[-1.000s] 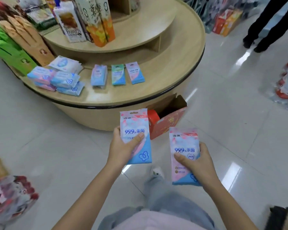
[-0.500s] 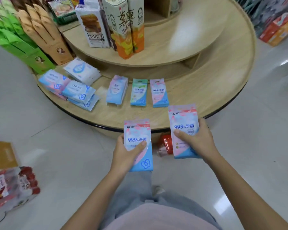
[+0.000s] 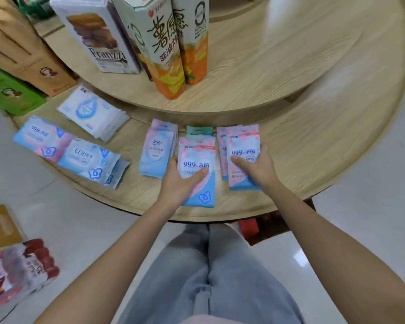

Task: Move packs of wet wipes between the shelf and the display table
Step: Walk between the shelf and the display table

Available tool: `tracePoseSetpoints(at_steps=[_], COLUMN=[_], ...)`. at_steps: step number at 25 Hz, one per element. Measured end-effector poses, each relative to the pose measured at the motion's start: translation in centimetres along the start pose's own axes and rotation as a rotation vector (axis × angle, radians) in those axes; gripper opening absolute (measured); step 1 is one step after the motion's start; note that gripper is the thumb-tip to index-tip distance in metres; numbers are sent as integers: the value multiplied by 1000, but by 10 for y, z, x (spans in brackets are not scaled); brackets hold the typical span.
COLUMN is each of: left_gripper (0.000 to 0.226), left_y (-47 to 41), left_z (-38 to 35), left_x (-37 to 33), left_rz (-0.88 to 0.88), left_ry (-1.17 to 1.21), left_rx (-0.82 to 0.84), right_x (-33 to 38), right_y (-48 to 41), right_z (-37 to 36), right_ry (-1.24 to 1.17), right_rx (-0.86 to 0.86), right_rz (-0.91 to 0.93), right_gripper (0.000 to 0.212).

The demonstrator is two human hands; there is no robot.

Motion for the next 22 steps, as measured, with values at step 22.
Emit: tracePoseSetpoints(at_steps=[22], left_gripper=[61], left_y=[-86], left_z=[-126], left_x=[-12], left_rz=[-72], left_ry=[-267], left_rx=[-121], right_x=[-28], right_y=[-69], right_z=[-7], right_ry=[-24], right_rx=[98], right_rz=[10], right_gripper=[52])
Point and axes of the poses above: each hand's wrist, its own y-axis away from the middle knuckle, its own z-axis out of the back of the hand, x = y × z, the point moved 4 cm from there along -y, towards the middle knuckle, and after that the axes turned 4 degrees about x, right-handed, at the moved point
